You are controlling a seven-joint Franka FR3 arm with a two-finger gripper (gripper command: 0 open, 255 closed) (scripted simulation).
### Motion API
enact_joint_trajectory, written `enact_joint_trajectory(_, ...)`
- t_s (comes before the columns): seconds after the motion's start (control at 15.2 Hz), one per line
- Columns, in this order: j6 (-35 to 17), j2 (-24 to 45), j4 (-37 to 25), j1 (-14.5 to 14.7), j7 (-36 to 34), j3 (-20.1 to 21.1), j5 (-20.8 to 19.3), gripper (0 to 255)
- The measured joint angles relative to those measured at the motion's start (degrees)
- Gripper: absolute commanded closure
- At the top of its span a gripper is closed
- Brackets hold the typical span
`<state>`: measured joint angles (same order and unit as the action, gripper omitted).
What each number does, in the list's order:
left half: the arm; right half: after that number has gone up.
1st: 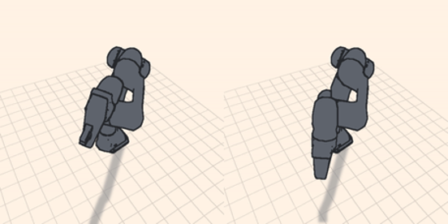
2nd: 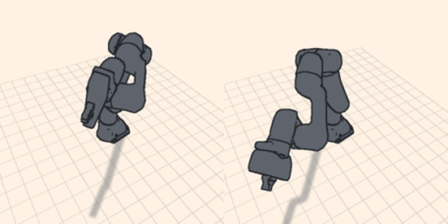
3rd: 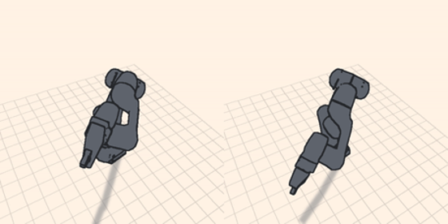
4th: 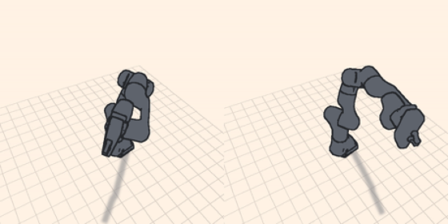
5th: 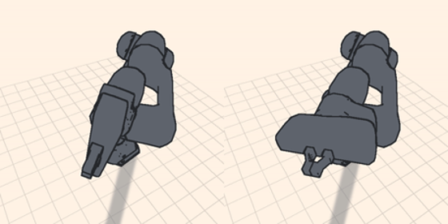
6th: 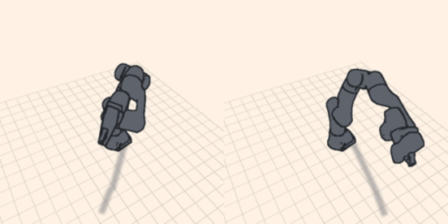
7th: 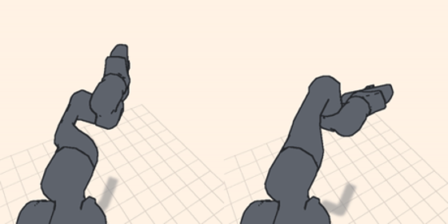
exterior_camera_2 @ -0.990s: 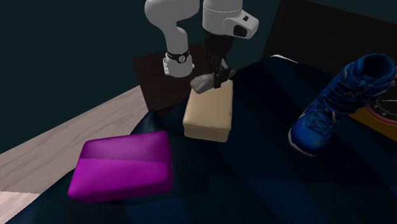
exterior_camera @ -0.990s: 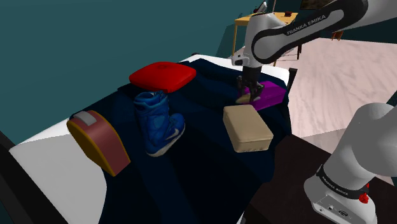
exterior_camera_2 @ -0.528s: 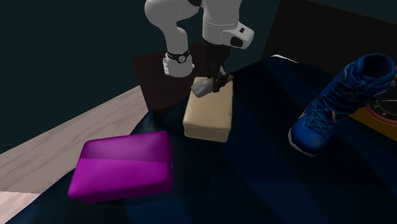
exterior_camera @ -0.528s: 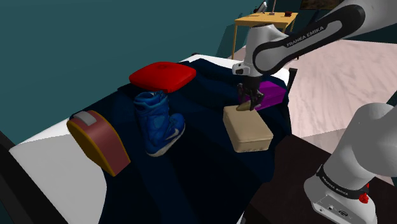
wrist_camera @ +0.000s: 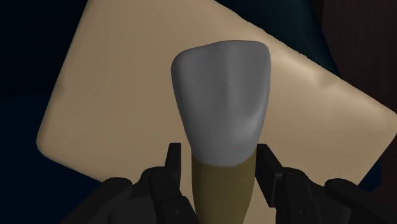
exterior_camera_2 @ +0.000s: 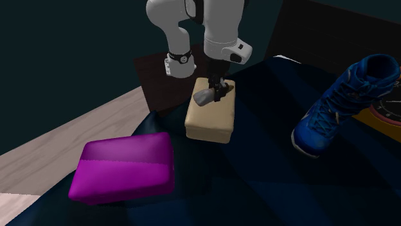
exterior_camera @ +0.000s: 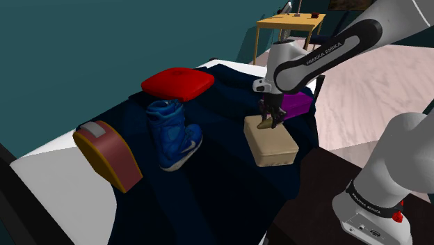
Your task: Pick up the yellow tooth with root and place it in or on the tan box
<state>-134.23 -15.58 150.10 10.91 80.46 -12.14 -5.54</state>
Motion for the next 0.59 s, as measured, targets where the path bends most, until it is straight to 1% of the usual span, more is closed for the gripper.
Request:
enact_joint_trajectory(0.33,-0.6,0.2,0.4,0.0,-0.1,0.0,0.0,255)
enact_joint_trajectory(0.4,-0.6,0.2,0.4,0.0,-0.1,0.0,0.0,0)
enact_joint_trajectory(0.59,-0.6,0.2,0.4,0.0,-0.1,0.0,0.0,0)
